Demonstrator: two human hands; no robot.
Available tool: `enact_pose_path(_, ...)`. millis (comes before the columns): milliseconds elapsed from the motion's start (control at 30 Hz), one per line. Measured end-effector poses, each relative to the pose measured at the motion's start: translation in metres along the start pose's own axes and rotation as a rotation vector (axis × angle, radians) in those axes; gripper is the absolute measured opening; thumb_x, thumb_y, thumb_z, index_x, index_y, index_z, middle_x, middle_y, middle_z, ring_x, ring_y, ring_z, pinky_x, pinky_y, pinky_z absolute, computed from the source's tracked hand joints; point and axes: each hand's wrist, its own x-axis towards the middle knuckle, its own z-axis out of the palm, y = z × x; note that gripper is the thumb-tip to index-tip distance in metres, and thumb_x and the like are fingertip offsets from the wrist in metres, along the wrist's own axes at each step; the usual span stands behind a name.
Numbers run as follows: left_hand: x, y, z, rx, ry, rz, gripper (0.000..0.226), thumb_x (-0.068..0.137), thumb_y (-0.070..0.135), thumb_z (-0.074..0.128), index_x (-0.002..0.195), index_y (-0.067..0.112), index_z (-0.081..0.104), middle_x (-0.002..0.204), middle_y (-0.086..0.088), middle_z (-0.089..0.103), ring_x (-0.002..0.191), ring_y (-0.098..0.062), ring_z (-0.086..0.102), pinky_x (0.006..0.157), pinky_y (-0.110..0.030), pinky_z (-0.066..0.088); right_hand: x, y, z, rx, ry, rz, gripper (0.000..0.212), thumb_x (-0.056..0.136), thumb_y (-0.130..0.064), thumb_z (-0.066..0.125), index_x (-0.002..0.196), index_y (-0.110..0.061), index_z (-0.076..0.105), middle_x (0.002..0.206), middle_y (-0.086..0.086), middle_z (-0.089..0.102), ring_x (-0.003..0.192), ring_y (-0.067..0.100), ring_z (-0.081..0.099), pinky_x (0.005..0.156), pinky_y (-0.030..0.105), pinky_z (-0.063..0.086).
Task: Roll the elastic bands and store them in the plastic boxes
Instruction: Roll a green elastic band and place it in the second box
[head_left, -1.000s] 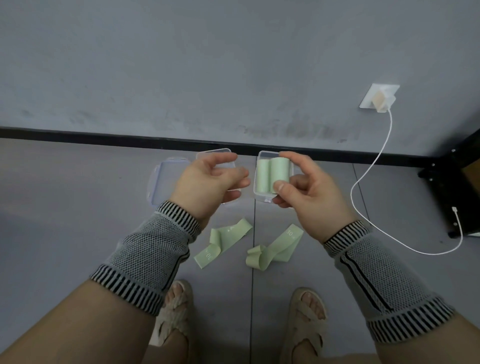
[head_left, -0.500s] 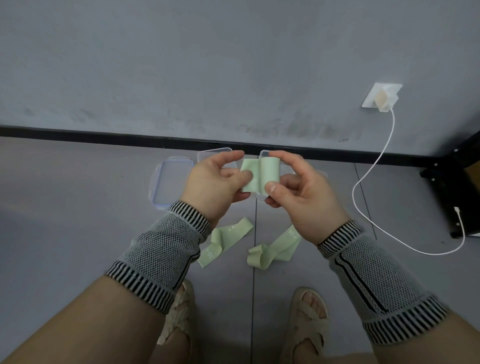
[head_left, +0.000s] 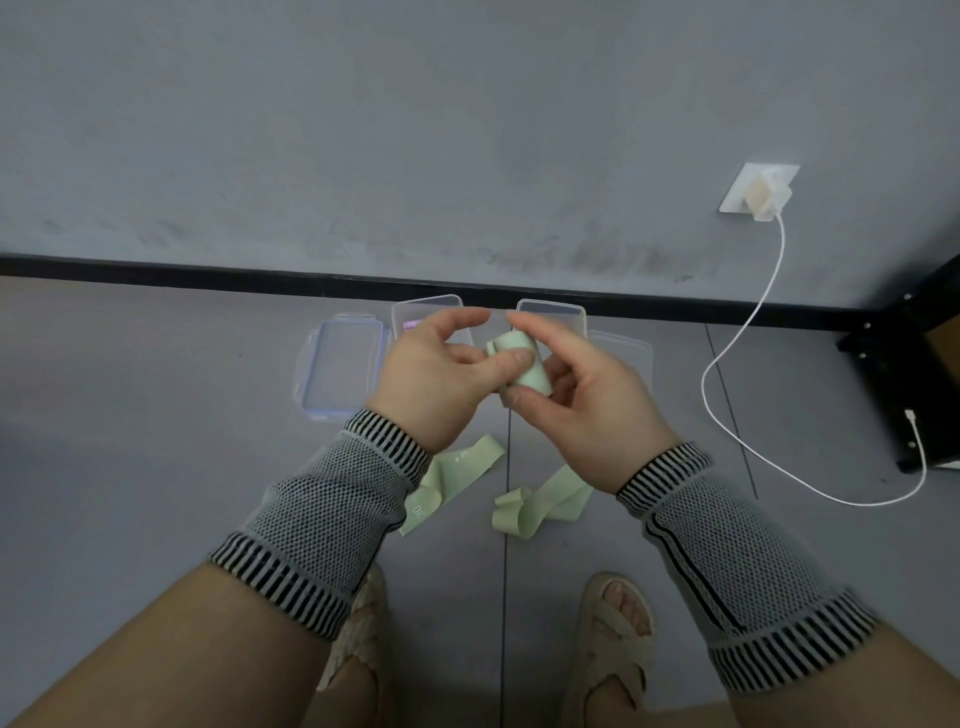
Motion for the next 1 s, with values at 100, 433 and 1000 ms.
enact_pose_path(100,-0.0009,0.0007,0.001,-0.018,0.011,0.0,0.048,0.079,0.02,0.073,0.123,0.018,0.054,0.075,0.001,0.073,0.069,-0.005,0.066,0.069,-0.022,0.049,0.001,0.0014,-0.0003,0.027,0.056,0.062,0.065,0.078,-0.031,0.072,0.134,-0.045,0.042,0.078,-0.01,0.055,0.064,0.003,0.054,0.067,0.019,0.048)
enact_pose_path(433,-0.0027,0.0054,0.0053,-0.372,-0.041,-0.084,0.033,0.088,0.006,0.059,0.118,0.018,0.051,0.086,-0.005,0.072,0.083,-0.016,0.07,0.074,-0.027,0.055,0.0028,-0.0015,0.0036,0.45,0.203,0.251,0.016,0.085,-0.017,0.068,0.098,-0.021,0.061,0.076,0.005,0.071,0.075,0.019,0.07,0.075,0.036,0.057)
enact_pose_path(1000,-0.0014,0.0085,-0.0047,-0.349,-0.059,-0.14,0.027,0.084,0.005,0.064,0.11,0.001,0.061,0.089,-0.01,0.07,0.076,-0.014,0.069,0.07,-0.023,0.055,0.0026,0.0053,-0.0016,0.288,0.219,0.161,0.041,0.078,-0.018,0.074,0.112,-0.033,0.057,0.097,-0.003,0.065,0.079,0.008,0.063,0.075,0.027,0.054)
